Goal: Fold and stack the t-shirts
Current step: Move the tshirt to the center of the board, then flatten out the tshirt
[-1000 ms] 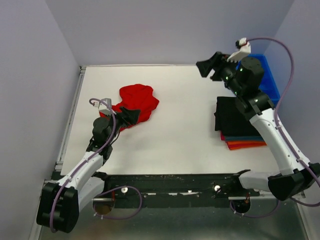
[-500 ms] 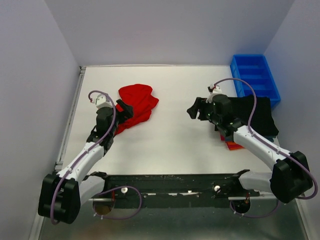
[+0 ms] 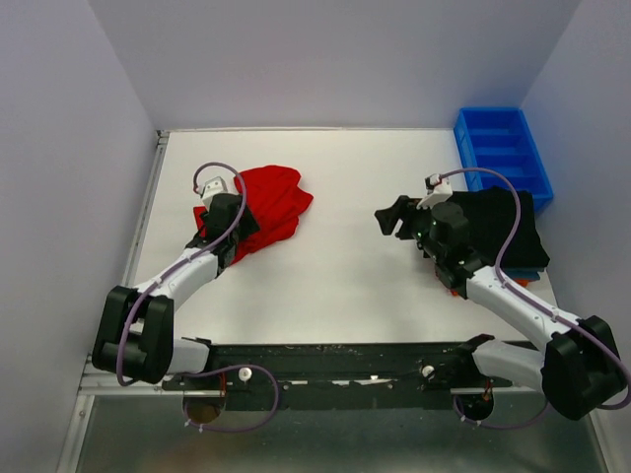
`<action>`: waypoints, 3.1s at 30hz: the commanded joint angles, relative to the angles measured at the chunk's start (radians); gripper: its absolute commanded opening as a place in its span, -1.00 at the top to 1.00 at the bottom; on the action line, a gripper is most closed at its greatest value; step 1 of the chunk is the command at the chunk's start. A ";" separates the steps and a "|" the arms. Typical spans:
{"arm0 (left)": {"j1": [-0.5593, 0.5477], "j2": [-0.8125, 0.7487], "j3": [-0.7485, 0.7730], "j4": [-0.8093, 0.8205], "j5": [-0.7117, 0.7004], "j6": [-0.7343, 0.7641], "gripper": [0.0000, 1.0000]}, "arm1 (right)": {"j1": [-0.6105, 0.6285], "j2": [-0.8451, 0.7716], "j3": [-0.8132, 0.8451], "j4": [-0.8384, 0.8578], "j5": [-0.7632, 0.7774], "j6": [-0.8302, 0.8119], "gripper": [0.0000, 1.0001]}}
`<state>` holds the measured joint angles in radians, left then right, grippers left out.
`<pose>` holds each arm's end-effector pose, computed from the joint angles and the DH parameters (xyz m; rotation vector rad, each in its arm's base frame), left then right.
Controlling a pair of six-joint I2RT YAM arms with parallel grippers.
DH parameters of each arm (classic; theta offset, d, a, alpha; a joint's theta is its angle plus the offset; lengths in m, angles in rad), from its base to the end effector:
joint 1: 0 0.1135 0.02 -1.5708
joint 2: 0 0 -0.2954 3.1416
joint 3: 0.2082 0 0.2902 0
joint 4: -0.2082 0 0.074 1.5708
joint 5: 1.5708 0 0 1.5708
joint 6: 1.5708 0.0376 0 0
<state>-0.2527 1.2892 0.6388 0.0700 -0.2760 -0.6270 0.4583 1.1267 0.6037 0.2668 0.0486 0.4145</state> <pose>0.2856 -0.0632 0.2127 -0.5529 2.0618 -0.2220 0.2492 0.1209 0.2621 -0.0058 1.8644 0.5670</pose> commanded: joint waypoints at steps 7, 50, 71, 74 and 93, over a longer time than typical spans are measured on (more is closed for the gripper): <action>-0.003 0.188 0.140 -0.056 0.018 0.070 0.11 | 0.003 0.027 -0.004 0.052 0.020 0.018 -0.49; 0.289 0.044 0.787 -0.382 0.345 -0.151 1.00 | 0.003 0.120 0.063 0.023 -0.094 0.014 -0.46; 0.339 -0.068 0.443 -0.246 0.414 -0.197 1.00 | 0.022 0.590 0.456 -0.472 0.134 0.047 -0.46; 0.339 -0.076 0.435 -0.245 0.423 -0.198 1.00 | 0.022 0.646 0.499 -0.517 0.129 0.056 -0.45; 0.340 -0.249 0.594 -0.465 0.426 -0.105 1.00 | 0.020 0.219 0.654 -0.705 0.240 -0.046 0.99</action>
<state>0.0788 1.1225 1.1069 -0.2966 0.1684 -0.7944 0.4744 1.4178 1.1362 -0.3183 0.2287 0.4240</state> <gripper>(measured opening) 0.006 0.014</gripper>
